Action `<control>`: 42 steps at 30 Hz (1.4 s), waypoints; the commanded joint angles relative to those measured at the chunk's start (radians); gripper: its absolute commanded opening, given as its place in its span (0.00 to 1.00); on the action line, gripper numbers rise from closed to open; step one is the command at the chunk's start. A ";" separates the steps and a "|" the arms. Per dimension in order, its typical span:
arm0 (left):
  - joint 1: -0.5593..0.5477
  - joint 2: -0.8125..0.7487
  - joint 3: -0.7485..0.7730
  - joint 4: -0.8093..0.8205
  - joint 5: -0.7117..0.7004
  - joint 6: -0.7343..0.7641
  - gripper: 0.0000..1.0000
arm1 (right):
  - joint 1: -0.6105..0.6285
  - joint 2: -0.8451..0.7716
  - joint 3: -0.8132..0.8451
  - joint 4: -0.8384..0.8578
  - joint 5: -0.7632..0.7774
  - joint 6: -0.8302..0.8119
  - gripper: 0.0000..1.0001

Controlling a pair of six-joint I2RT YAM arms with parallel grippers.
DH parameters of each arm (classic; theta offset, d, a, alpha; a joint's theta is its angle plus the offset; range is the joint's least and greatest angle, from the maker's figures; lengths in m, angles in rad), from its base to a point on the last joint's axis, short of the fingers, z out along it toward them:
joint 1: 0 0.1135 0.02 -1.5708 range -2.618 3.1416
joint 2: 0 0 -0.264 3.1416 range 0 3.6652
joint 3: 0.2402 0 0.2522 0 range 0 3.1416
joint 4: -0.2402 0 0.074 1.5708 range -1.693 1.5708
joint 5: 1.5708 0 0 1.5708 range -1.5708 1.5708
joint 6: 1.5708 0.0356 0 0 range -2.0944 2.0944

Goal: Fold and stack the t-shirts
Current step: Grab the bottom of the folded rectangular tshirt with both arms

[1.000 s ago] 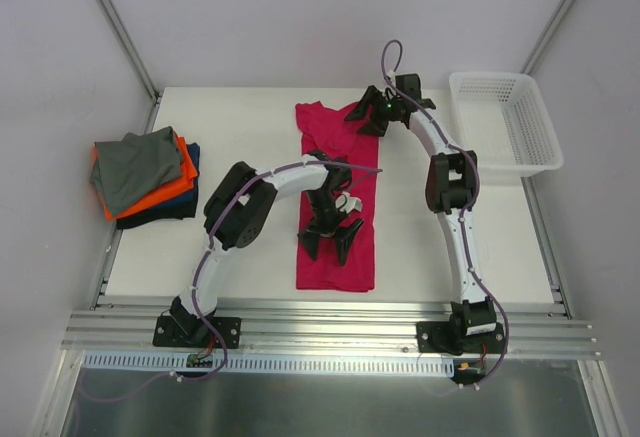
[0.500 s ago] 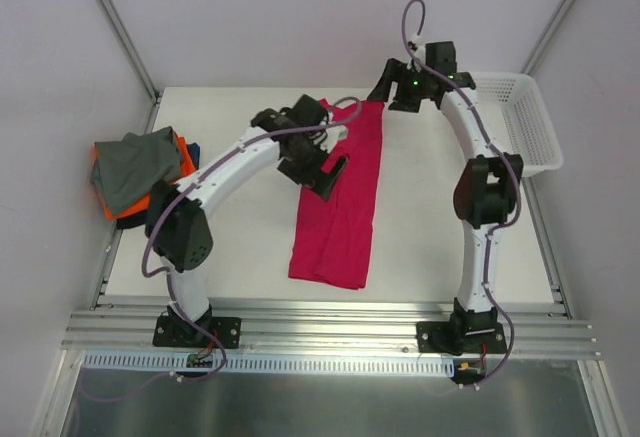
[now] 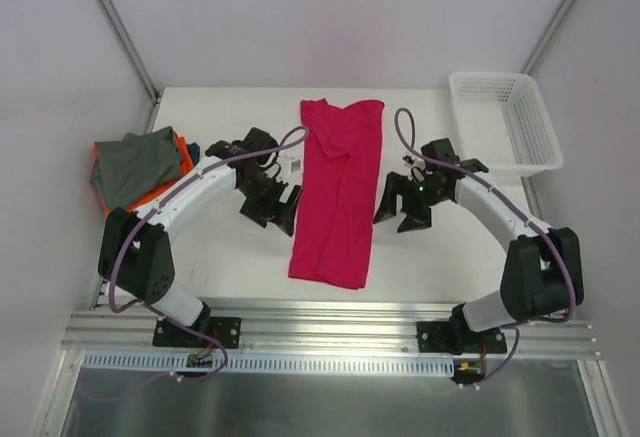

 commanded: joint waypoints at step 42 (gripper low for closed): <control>0.161 -0.038 -0.657 0.648 0.447 -0.594 0.68 | 0.190 -0.062 -0.575 0.553 -0.115 0.700 0.63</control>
